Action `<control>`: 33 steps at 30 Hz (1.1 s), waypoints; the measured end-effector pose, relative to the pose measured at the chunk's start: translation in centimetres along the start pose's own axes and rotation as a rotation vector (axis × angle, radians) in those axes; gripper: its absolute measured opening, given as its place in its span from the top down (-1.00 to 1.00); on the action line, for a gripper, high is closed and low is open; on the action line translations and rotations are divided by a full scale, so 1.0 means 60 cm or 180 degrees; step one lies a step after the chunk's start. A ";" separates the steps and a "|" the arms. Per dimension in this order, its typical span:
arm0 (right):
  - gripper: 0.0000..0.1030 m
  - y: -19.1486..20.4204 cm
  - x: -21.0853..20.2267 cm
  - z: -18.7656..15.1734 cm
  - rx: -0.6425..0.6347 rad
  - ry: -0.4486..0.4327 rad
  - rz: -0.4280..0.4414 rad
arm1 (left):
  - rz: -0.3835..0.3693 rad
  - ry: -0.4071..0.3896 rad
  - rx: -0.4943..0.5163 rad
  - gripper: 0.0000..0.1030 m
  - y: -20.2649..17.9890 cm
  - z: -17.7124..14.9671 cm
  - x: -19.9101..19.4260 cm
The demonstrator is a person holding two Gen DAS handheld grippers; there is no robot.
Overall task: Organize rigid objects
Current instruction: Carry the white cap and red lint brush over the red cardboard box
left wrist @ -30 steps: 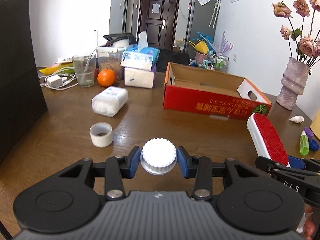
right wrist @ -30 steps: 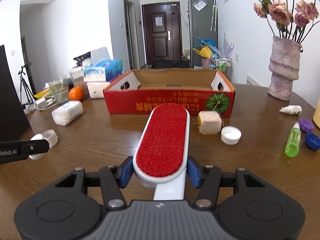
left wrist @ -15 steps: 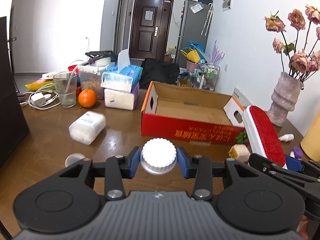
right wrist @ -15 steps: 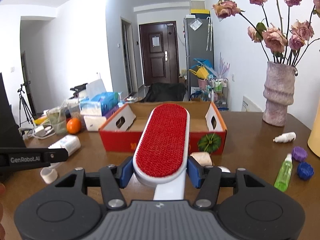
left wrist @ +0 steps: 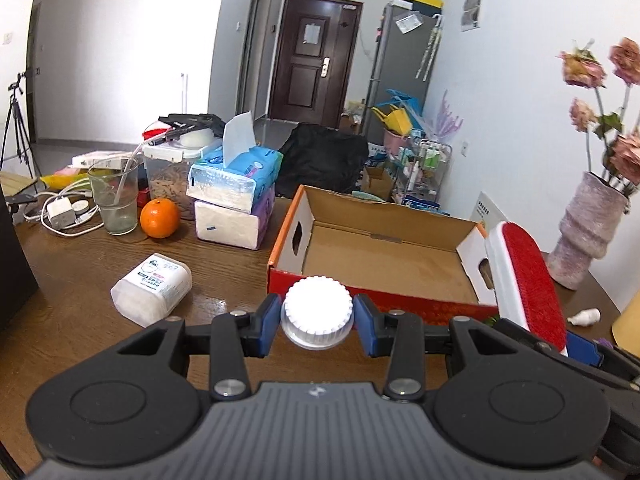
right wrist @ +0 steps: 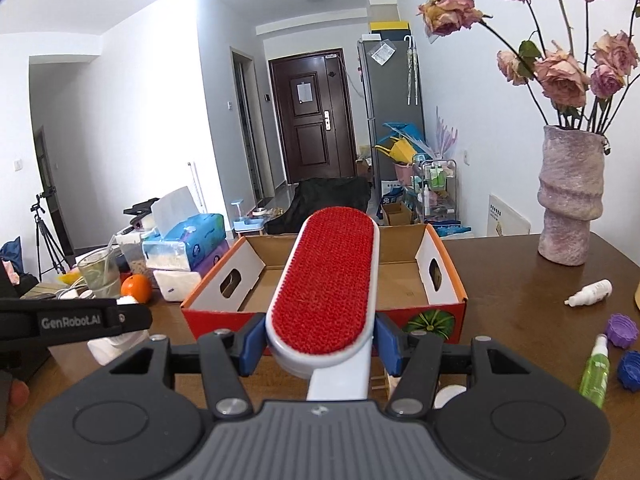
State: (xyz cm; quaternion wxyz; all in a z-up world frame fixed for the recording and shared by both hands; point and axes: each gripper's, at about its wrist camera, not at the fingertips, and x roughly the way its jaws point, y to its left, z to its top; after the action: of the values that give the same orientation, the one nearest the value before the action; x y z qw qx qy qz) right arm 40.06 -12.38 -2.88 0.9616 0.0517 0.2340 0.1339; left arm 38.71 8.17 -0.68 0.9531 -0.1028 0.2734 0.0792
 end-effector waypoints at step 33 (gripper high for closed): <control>-0.08 -0.049 0.230 0.100 -0.0038 0.0073 -0.0193 | 0.0032 0.0058 -0.0043 0.21 -0.037 0.121 0.238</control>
State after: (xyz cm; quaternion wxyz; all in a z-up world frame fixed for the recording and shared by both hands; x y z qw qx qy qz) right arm 55.30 -11.53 -4.05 0.9627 0.0373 0.2456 0.1067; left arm 54.82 9.14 -1.99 0.9494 -0.1086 0.2821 0.0849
